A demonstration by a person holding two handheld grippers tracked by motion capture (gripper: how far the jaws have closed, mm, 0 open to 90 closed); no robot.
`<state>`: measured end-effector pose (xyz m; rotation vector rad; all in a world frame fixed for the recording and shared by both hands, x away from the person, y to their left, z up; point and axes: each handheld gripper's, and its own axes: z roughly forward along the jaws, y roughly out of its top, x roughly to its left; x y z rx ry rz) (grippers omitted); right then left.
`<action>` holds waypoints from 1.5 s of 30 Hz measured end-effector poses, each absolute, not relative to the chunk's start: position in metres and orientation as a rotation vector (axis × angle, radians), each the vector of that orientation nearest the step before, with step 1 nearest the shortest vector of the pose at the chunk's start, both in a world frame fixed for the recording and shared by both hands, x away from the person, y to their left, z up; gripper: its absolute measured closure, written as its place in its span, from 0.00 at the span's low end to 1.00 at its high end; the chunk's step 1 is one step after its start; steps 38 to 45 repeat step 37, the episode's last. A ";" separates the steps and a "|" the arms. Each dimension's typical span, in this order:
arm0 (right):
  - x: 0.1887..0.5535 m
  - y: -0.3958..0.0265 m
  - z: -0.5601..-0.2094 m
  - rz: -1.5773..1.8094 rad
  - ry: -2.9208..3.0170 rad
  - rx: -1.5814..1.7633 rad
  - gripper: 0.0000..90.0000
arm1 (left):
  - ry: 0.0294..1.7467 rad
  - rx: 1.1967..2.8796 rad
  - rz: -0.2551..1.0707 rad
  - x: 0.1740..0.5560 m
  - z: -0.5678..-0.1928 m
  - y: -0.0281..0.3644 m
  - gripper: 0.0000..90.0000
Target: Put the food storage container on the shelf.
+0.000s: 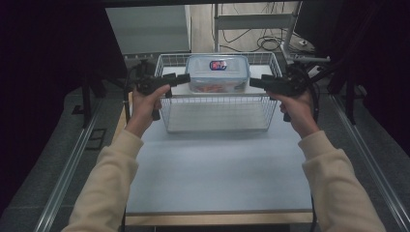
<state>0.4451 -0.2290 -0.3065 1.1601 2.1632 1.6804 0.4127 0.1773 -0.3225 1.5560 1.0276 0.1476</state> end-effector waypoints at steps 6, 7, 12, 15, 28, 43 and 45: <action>0.407 -0.234 -0.330 1.647 2.236 1.048 0.31 | 1.001 1.658 0.238 0.361 -0.348 0.175 0.21; 0.401 -0.235 -0.335 1.653 2.243 1.029 0.31 | 0.991 1.657 0.235 0.353 -0.353 0.175 0.21; 0.374 -0.242 -0.359 1.650 2.293 0.980 0.30 | 0.953 1.644 0.127 0.321 -0.382 0.174 0.21; 0.363 -0.245 -0.371 1.625 2.310 0.960 0.30 | 0.943 1.659 0.126 0.309 -0.393 0.171 0.22; 0.328 -0.252 -0.449 1.570 2.434 0.975 0.29 | 0.948 1.749 0.106 0.273 -0.453 0.158 0.24; 0.322 -0.256 -0.451 1.632 2.356 0.949 0.23 | 0.943 1.768 0.080 0.277 -0.461 0.157 0.23; 0.322 -0.256 -0.451 1.632 2.356 0.949 0.23 | 0.943 1.768 0.080 0.277 -0.461 0.157 0.23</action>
